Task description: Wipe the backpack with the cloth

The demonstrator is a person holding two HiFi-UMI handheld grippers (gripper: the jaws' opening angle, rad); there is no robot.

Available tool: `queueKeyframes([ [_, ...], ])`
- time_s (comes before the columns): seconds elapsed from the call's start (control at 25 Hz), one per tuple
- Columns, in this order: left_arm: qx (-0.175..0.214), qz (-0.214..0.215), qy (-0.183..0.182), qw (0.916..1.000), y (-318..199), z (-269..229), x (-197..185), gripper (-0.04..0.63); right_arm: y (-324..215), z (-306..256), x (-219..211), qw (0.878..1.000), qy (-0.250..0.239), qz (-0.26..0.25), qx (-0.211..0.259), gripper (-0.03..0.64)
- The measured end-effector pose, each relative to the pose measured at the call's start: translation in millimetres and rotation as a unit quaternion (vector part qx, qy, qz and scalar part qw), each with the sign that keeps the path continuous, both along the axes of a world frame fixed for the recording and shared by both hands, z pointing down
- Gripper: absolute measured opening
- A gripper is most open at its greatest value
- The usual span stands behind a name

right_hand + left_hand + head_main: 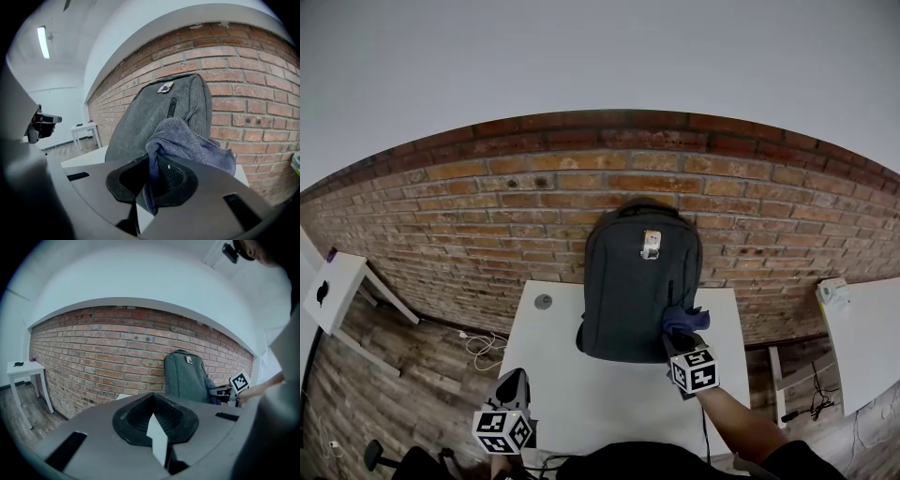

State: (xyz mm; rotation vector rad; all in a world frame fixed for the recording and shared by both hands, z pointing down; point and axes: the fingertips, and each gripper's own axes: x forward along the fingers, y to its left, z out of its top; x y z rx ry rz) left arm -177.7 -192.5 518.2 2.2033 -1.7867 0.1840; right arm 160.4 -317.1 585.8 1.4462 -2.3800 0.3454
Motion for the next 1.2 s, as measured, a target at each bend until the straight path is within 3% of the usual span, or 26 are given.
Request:
queueKeyframes([
  [0.12,-0.004,0.001,0.001,1.0,2,3,1,-0.003,14,21,0,1.0,-0.011,0.005,-0.028,0.035],
  [0.36,-0.007,-0.004,0.003,1.0,5,7,-3,-0.003,40,76,-3,0.996,0.018,-0.01,-0.09,0.035],
  [0.88,-0.007,-0.01,0.007,0.9999,9,8,-7,-0.003,72,141,-13,0.985,0.061,-0.027,-0.158,0.035],
  [1.2,-0.011,-0.01,0.012,0.9998,13,14,-9,-0.003,56,108,-22,0.989,0.034,-0.028,-0.142,0.035],
])
